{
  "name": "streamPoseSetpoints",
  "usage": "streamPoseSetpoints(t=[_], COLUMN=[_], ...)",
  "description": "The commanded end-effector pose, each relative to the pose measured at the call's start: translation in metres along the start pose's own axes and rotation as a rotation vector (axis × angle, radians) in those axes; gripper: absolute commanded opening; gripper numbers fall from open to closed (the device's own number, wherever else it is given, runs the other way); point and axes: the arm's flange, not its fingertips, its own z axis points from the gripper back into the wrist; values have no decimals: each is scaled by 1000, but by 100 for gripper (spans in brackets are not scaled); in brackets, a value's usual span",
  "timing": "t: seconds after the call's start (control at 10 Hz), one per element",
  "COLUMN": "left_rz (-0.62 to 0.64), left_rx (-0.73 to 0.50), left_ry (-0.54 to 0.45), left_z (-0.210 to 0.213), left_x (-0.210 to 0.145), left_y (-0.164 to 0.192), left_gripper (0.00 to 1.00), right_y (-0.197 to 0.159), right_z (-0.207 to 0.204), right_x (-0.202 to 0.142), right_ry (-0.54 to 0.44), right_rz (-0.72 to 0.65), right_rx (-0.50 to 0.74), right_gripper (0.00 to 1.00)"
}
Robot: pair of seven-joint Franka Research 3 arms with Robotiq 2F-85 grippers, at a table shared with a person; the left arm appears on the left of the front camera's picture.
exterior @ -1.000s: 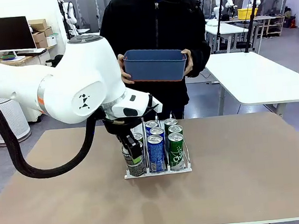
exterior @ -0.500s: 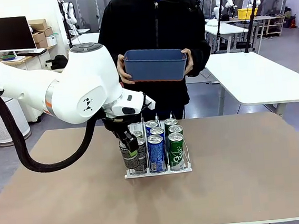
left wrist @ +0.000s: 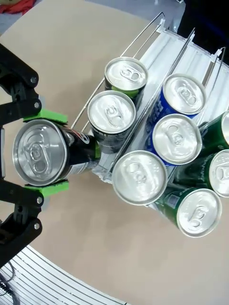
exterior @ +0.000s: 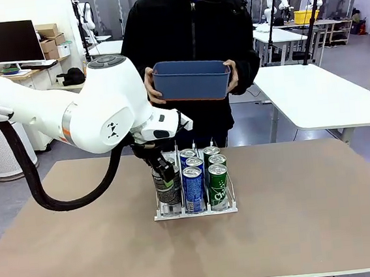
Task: Fill the beverage cans into the dispenser.
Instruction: Place the picked Pepsi coke in the line of the Automatic Can Dispenser with the same cans.
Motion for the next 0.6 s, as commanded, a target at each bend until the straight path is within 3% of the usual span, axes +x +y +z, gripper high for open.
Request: streamPoseSetpoints(t=[0.0, 0.5], left_rz=[-10, -22], left_rx=[31, 18], left_ry=[-85, -36], left_z=[-6, -28], left_x=[20, 16], left_y=[17, 20], left_gripper=[58, 58], right_y=[0, 0], right_z=[0, 0], right_x=[-1, -1], right_ry=[-3, -3], right_rz=[2, 2], right_rx=[7, 7], right_gripper=[100, 100])
